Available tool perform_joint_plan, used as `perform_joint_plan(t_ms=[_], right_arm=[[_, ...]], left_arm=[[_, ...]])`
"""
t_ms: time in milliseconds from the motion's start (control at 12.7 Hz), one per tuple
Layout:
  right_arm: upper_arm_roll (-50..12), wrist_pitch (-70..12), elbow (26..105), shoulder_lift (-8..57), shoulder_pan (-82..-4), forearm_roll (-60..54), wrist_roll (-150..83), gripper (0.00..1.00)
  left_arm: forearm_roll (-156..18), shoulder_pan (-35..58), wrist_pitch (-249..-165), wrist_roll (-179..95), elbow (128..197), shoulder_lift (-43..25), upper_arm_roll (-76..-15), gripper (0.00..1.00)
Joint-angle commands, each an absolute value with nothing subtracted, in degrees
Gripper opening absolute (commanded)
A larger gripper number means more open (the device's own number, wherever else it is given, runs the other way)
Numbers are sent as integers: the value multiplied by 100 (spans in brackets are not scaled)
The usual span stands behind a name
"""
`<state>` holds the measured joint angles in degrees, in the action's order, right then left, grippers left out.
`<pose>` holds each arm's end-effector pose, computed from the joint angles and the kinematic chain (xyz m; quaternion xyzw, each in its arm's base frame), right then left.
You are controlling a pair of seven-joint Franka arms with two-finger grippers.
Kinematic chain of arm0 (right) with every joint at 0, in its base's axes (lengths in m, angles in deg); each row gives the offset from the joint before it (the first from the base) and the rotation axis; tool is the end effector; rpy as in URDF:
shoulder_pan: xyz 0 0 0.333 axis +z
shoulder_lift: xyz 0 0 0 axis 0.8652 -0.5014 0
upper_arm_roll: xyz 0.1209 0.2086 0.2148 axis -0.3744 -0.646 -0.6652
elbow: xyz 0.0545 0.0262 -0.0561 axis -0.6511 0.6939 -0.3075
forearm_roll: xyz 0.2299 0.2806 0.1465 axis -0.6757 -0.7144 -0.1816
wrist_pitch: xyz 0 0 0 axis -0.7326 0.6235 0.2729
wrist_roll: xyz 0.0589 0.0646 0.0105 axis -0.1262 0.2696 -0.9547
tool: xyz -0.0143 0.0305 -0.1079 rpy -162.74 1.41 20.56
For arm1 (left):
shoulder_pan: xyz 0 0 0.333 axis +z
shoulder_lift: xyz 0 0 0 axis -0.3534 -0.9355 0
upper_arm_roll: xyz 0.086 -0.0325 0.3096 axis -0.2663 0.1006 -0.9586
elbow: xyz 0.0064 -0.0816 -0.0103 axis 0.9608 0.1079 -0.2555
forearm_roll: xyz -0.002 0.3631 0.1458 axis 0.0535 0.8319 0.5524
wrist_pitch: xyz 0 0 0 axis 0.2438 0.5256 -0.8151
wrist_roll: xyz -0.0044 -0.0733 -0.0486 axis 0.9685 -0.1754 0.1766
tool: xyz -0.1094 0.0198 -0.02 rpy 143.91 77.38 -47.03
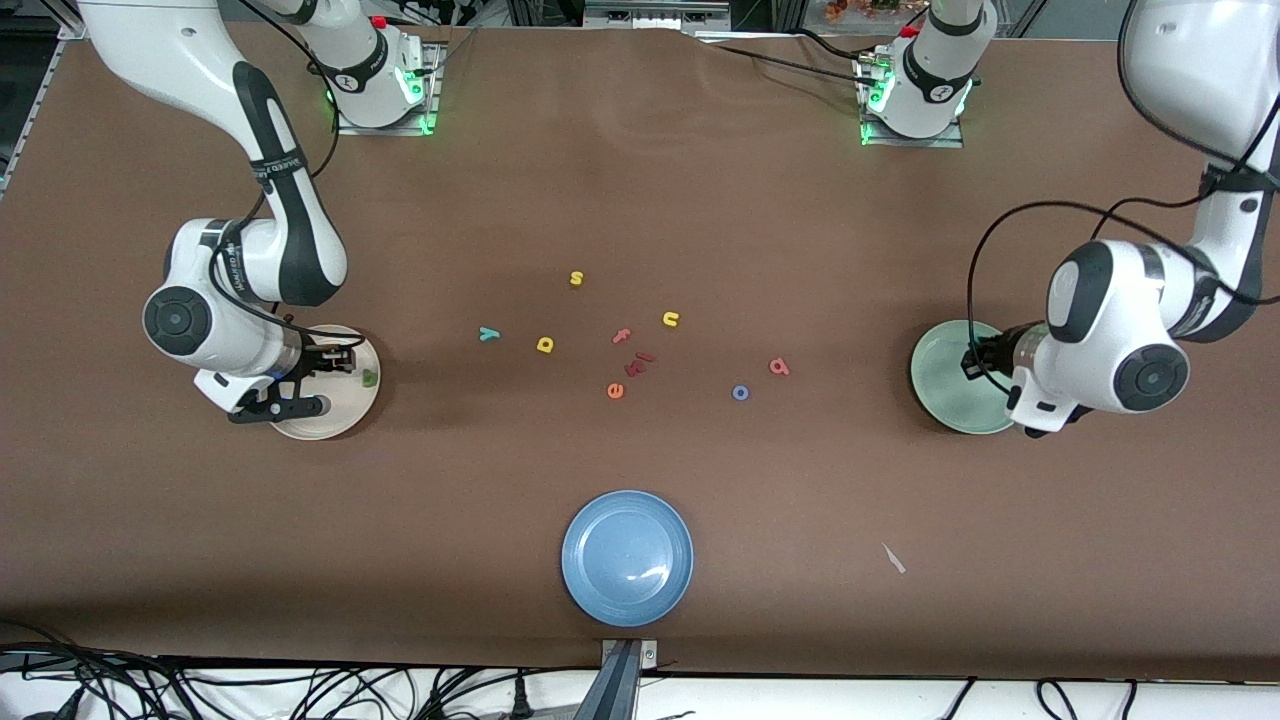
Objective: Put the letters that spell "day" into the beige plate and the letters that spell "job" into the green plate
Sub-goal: 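Drop the p on the beige plate while the left gripper drops the j, then reach the yellow d with the right gripper while the left gripper grasps the b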
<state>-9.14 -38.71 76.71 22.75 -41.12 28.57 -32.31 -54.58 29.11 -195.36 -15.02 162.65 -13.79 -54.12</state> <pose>0.6051 0.0485 0.2543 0.9954 0.0418 -0.0841 0.0185 0.6125 0.0008 0.2495 -0.9450 -0.2504 0.2014 0.0609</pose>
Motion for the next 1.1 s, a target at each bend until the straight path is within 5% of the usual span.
perform_joint_plan(t_ms=[0,79,157,550,1022], right_arm=[[-1147,-3219,7520,2658,-4092,2660,-2600,100],[-1279,-3200,7546,2720,-4083,2660,-2285,100],[-1437,-3191,7572,2773,-4083,2660,-1951,100],[-2142,-3901,7555,2573,-3541,2678,237,100],[-2151,-5061,7537,1949,-2599,2669,2208,100]], left_arm=[[-5275,2931,-19861,-1595,16175,-1730,-5341,29],[-5293,2931,-19852,-1543,16166,-1713,-5341,94],[-5310,2913,-19800,-1490,16166,-1652,-5315,99],[-5872,2852,-19149,-369,15947,-992,-4350,98],[-5768,1974,-20886,1717,15867,-1773,-4049,93]])
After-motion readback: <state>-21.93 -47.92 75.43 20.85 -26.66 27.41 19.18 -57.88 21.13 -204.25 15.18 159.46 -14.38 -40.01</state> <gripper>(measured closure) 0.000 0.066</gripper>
